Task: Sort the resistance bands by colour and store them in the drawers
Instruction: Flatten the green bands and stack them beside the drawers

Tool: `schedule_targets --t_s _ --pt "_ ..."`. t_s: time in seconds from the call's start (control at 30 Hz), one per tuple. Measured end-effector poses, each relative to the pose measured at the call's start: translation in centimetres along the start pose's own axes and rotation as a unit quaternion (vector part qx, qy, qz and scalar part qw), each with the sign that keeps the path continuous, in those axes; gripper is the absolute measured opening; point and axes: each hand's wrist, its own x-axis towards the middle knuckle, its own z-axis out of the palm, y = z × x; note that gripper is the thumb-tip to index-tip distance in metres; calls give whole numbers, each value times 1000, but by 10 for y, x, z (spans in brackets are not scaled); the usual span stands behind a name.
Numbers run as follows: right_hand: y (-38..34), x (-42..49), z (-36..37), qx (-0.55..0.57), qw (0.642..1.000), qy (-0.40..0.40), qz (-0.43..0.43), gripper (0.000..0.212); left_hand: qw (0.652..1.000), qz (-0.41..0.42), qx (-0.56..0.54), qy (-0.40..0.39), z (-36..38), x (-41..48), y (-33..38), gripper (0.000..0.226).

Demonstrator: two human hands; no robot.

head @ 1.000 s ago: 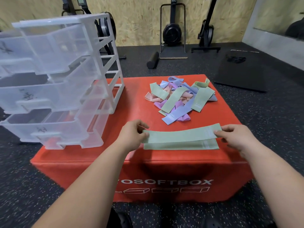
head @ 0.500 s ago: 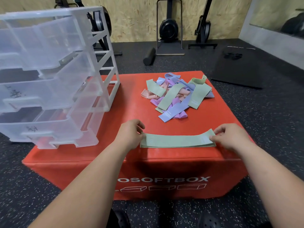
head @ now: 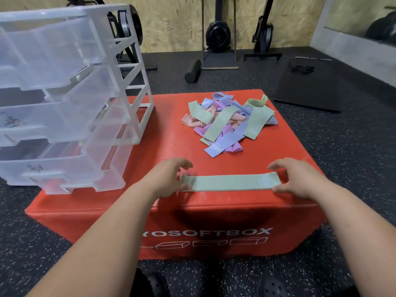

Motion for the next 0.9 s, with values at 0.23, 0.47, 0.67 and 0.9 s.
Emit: schedule_targets --t_s 0.23,0.47,0.67,0.9 --pt "3 -2 7 -29 1000 1 -12 49 997 16 68 -13 5 -3 5 59" --pt "2 -3 6 -33 999 -3 -13 52 996 7 88 -24 -1 -7 15 63" --pt "-8 -10 -8 -4 999 11 -29 57 997 9 78 3 -10 -17 30 57" --pt "-27 -8 -13 65 995 57 -38 40 995 40 -5 89 -10 -21 62 49"
